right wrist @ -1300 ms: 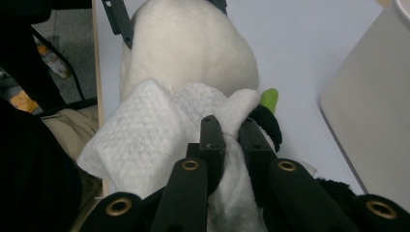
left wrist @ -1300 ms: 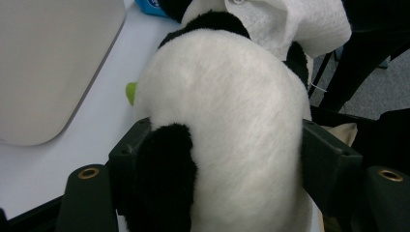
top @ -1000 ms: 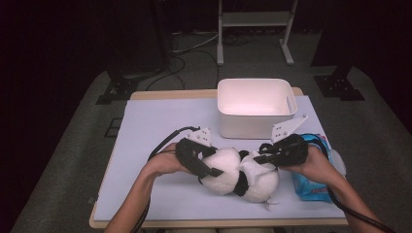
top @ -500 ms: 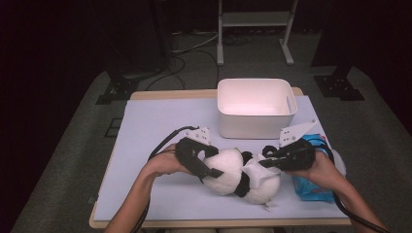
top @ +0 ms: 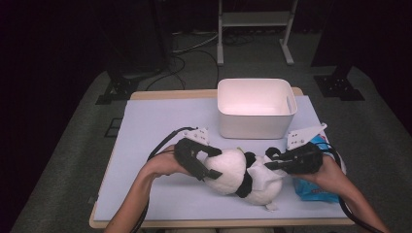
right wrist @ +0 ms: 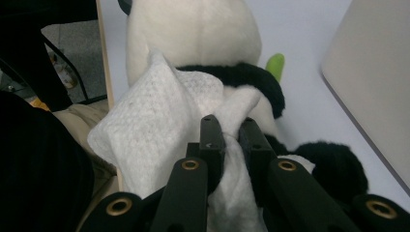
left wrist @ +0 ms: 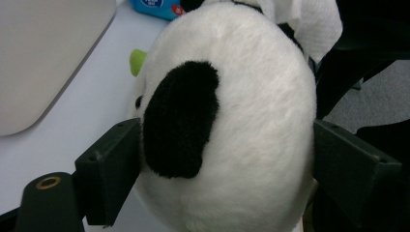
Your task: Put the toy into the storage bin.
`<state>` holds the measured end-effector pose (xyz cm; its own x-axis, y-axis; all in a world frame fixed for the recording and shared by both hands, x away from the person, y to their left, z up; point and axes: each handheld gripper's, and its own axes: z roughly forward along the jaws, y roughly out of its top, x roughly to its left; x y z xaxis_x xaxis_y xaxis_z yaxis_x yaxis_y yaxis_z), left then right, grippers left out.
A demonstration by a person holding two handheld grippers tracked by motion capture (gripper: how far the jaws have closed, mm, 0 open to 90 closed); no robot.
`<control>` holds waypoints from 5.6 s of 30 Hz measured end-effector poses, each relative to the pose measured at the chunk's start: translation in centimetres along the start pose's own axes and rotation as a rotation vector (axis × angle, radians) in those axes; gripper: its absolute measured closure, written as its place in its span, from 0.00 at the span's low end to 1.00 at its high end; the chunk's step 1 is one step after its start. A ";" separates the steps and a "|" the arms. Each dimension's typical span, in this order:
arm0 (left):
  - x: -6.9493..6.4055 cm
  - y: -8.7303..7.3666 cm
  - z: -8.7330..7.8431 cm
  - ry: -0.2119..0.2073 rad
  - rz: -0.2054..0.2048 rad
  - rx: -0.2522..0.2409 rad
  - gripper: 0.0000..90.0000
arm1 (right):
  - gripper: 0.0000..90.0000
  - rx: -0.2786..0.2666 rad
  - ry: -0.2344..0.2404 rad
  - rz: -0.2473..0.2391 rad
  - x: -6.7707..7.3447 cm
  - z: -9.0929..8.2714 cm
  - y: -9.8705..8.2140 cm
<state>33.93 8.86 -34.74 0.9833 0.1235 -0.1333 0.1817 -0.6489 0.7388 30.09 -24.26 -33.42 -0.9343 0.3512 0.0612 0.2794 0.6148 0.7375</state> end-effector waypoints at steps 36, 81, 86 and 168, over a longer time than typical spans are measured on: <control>-0.2 -1.0 -0.6 0.010 0.095 -0.049 0.35 | 0.91 -0.013 -0.065 0.047 -1.5 -1.2 -0.6; -0.8 1.6 -0.7 0.025 0.106 -0.041 0.36 | 0.91 -0.004 0.019 -0.036 -0.3 1.1 2.7; -0.7 1.4 -0.5 0.016 0.081 -0.055 0.29 | 0.91 0.032 0.006 -0.051 -0.2 1.0 2.1; -1.3 5.0 -1.6 0.035 0.133 -0.078 0.24 | 0.91 -0.015 -0.002 -0.068 -0.4 -1.3 5.5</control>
<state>33.55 6.61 -29.84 0.9977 0.0674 -0.0093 0.0481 -0.6012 0.7977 31.78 -21.90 -28.52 -0.9506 0.3103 0.0093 0.2119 0.6265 0.7500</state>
